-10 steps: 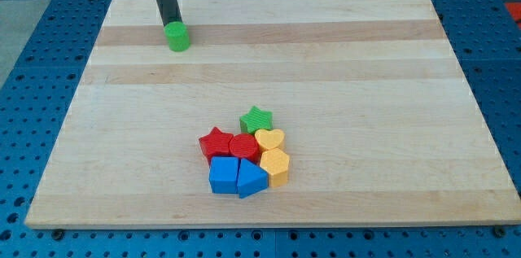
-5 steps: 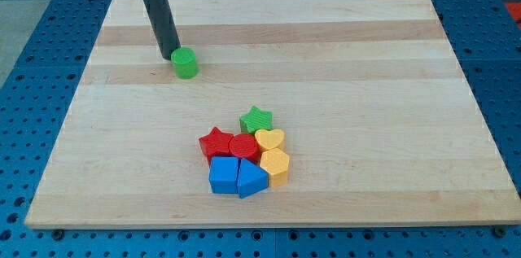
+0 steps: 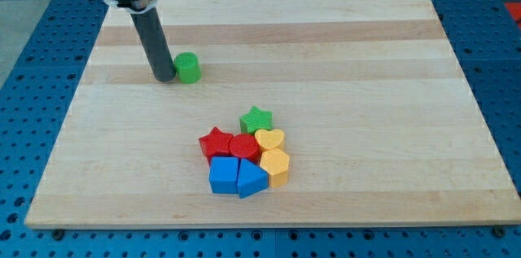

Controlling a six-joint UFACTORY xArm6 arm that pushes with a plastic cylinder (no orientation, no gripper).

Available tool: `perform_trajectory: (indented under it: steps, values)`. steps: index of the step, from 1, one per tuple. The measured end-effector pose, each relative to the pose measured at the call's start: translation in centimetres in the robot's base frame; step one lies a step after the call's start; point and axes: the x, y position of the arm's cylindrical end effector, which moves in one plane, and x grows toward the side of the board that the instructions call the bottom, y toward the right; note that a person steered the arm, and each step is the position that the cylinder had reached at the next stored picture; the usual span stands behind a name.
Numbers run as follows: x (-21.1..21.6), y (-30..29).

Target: Slide the green circle towards the group of block

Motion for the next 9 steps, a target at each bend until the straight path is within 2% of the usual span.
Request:
perform_trajectory:
  steps: [2, 3, 5, 6, 8, 9]
  values:
    - [-3.9, -0.3]
    - [-4.2, 1.4]
    - [1.5, 3.7]
    - [2.1, 3.8]
    - [-0.3, 3.9]
    - [0.4, 4.2]
